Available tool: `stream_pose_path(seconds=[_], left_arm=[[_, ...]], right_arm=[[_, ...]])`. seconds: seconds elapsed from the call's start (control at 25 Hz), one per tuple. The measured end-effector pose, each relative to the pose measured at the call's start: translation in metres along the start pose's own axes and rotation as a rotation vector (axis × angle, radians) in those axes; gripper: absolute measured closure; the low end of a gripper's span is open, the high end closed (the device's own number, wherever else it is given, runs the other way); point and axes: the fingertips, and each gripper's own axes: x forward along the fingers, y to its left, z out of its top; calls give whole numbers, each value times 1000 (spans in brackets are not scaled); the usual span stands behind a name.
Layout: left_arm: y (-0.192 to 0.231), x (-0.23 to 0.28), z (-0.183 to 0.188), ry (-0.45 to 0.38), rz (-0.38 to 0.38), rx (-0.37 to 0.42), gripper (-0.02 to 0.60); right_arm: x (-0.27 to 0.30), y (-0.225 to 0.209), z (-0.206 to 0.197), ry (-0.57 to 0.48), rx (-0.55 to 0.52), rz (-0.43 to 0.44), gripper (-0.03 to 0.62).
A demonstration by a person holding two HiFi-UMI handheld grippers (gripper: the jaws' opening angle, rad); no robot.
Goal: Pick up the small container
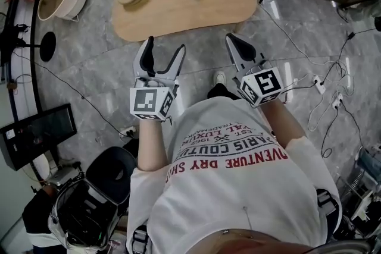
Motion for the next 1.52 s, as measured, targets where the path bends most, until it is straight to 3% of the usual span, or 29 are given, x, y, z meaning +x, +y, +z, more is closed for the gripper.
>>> stream_pose_path(seconds=[0.16,0.36,0.52,0.8,0.96,1.04,1.28,1.52], left_arm=[[-15,47,-4,32,23,51,230],[-20,99,-21,72,40,30,230],[-18,137,-45,111,-2,20,230],[28,216,-95,161,-49,-12,230],[60,270,-121,141,-84,44,230],[73,292,-140,147,-107,57,230],[114,353,-223,231,-127,-2,230],[129,395,-320,321,-168,39,221]], right_arm=[[6,-52,0,1,-1,27,588],[24,-101,-10,31,16,49,588],[47,-132,-28,60,52,41,588],[122,-167,-54,106,49,38,588],[171,-189,-72,136,51,29,588],[194,-197,-87,170,55,28,588],[259,-233,-150,235,103,6,588],[303,-262,-217,257,188,-24,588]])
